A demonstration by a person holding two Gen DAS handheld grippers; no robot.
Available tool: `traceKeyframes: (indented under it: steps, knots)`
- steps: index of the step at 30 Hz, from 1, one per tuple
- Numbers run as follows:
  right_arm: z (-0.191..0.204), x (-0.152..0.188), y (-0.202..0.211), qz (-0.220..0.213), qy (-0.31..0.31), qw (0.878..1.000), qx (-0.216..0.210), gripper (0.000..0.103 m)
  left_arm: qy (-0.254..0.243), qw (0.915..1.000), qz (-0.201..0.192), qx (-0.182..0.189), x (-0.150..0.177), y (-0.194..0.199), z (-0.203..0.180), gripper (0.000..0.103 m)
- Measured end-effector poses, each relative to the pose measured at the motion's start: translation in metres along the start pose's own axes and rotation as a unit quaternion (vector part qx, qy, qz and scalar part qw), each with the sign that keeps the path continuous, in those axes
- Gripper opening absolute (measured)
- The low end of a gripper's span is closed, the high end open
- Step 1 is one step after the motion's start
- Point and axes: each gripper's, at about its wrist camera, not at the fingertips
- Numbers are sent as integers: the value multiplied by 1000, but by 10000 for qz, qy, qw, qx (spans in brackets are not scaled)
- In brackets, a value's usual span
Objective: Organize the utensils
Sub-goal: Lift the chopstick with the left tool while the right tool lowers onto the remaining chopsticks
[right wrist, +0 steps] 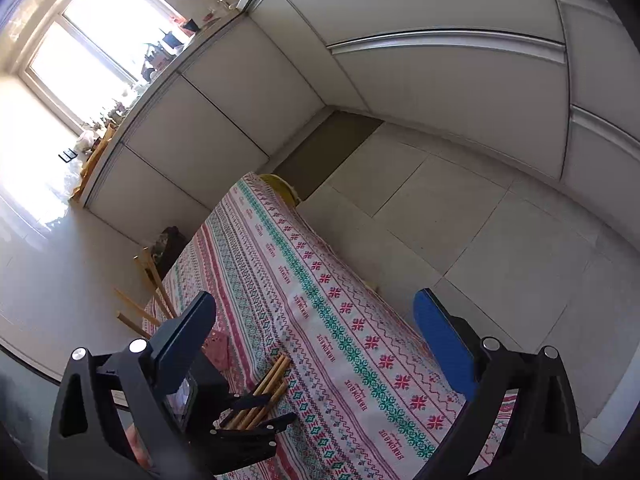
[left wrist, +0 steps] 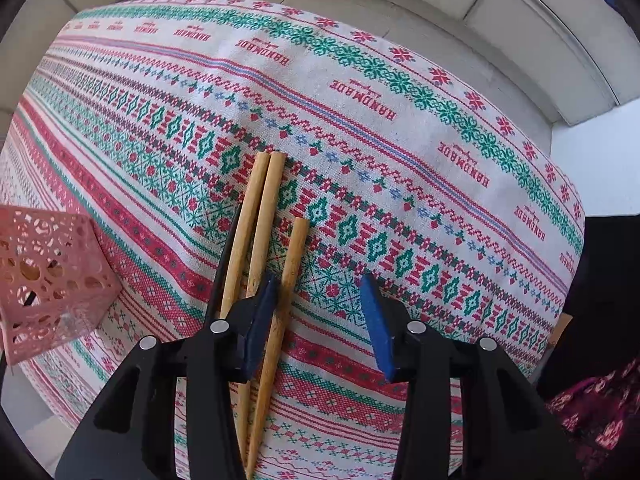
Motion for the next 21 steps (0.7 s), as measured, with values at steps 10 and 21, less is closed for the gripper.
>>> traceKeyframes:
  steps: [10,21]
  knots:
    - [8,26,-66,1549,1,9878,151,96,2185,9645,-1332,649,78,12,1,6]
    - [39,98,-149,3067,-777,9483,-241,55,2754,8604,-3852,1884,202,126,23,6]
Point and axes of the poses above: each gripper's, at about its wrist camera, not at the fingertips, and y roughly against the way its jaws point, z to its left, x to its underside, and after that the axes turned 3 degrees about y, right-handed
